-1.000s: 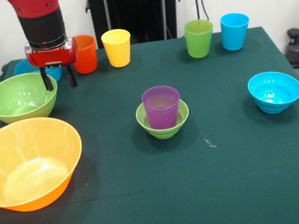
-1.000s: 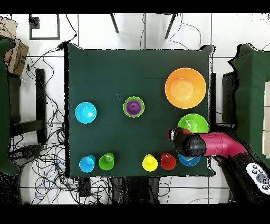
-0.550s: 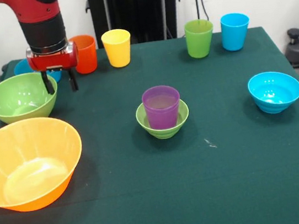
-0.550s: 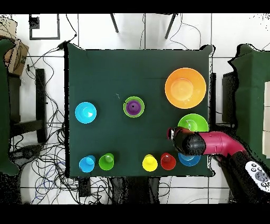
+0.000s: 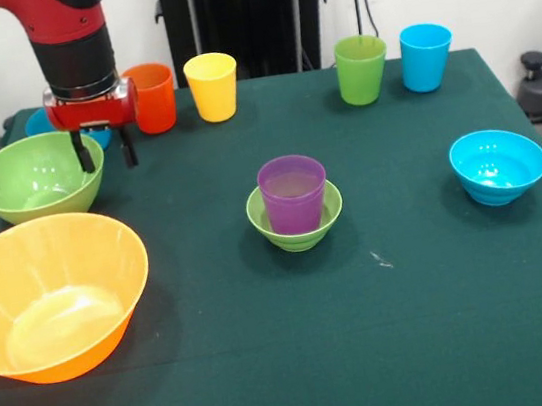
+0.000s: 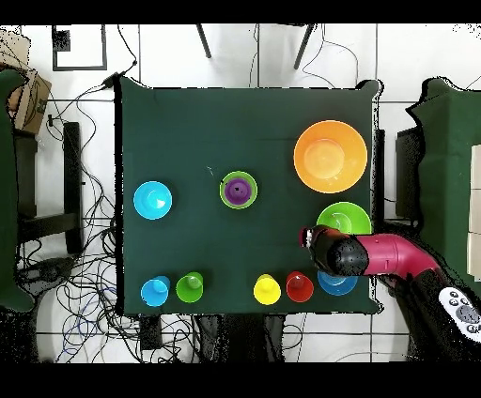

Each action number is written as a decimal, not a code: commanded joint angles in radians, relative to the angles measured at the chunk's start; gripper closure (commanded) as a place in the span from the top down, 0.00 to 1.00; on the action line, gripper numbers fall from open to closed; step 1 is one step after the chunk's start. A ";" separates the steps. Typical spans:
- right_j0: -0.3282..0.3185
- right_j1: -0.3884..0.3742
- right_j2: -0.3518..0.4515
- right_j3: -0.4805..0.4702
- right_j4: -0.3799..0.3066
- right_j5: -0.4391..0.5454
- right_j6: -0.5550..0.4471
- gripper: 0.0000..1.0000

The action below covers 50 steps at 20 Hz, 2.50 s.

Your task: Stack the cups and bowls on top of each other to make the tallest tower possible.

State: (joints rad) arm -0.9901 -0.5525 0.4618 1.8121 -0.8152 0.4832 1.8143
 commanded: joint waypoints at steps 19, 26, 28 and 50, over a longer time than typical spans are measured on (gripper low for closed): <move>0.014 0.054 0.003 -0.053 -0.287 -0.119 -0.117 1.00; 0.142 0.069 -0.124 -0.050 -0.384 -0.262 0.094 1.00; 0.173 0.068 -0.162 -0.050 -0.386 -0.290 0.128 1.00; 0.126 -0.016 -0.111 0.026 -0.200 -0.181 -0.050 0.00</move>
State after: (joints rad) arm -0.8784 -0.5487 0.2786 1.7956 -1.0654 0.2135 1.8145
